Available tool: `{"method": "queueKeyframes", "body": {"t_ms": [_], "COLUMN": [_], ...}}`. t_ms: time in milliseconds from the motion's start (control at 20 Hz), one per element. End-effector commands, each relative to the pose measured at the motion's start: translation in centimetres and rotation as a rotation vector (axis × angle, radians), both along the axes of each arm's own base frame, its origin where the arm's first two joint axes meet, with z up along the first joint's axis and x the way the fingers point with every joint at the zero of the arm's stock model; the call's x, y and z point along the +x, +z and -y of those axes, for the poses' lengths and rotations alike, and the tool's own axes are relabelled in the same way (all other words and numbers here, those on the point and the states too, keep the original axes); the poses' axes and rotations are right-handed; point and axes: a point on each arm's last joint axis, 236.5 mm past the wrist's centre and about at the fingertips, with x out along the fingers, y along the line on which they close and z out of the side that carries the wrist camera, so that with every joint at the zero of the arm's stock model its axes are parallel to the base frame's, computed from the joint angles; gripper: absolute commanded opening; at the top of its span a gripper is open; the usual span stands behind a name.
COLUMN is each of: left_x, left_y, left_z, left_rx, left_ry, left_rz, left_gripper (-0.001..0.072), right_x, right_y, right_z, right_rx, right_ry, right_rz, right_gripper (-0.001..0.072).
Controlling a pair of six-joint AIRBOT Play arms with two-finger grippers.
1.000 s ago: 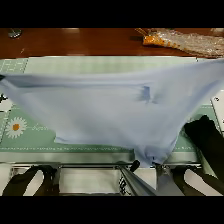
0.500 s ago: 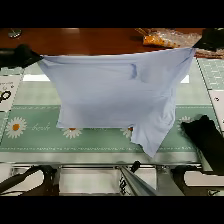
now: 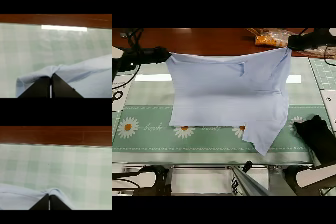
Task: Fold the shirts.
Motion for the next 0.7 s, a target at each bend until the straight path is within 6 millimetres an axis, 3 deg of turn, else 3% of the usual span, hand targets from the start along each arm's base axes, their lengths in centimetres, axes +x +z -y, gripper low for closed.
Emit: {"method": "queueKeyframes", "body": {"t_ms": [0,150,350,450,650], "left_x": [1.8,0.6,-2.6,-5.2,-9.0], "left_y": [-3.1,-6.8,-9.2,-9.8,-11.1], "left_z": [0.6,2.0,2.2,1.3,-2.8], "left_rx": [0.038,0.02,0.043,0.069,0.11], "left_ry": [0.011,-0.055,-0.146,-0.194,-0.144], "left_rz": [0.004,-0.106,-0.268,-0.39,-0.605], "left_gripper": [0.0014,0.0014,0.0014,0.0014,0.0014], "right_x": [0.8,-0.3,-2.3,-4.6,-10.0], "right_y": [-3.7,-6.6,-7.3,-7.6,-9.0], "right_z": [-0.1,-0.4,-0.7,-1.1,-0.5], "right_rx": [0.027,0.038,0.038,0.037,-0.015], "right_ry": [-0.033,-0.023,0.002,0.033,0.078], "right_rz": [-0.062,-0.161,-0.248,-0.338,-0.565], "right_gripper": [0.0017,0.0017,0.0017,0.0017,0.0017]}}
